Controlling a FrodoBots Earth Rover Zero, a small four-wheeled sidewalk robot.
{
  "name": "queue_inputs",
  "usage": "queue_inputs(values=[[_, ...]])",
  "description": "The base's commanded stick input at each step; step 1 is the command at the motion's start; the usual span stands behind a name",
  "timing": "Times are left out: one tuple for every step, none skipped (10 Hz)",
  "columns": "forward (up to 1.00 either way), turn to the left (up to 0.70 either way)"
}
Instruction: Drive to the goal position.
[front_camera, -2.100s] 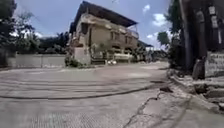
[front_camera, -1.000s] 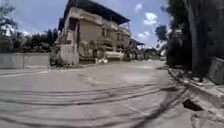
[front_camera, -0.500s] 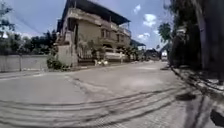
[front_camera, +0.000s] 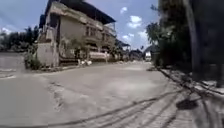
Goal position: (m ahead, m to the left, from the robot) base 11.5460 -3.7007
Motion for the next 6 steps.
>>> queue_inputs(values=[[1.0, -0.36], [1.0, 0.04], [1.0, 0.04], [1.0, 0.04], [1.0, 0.04], [1.0, 0.04]])
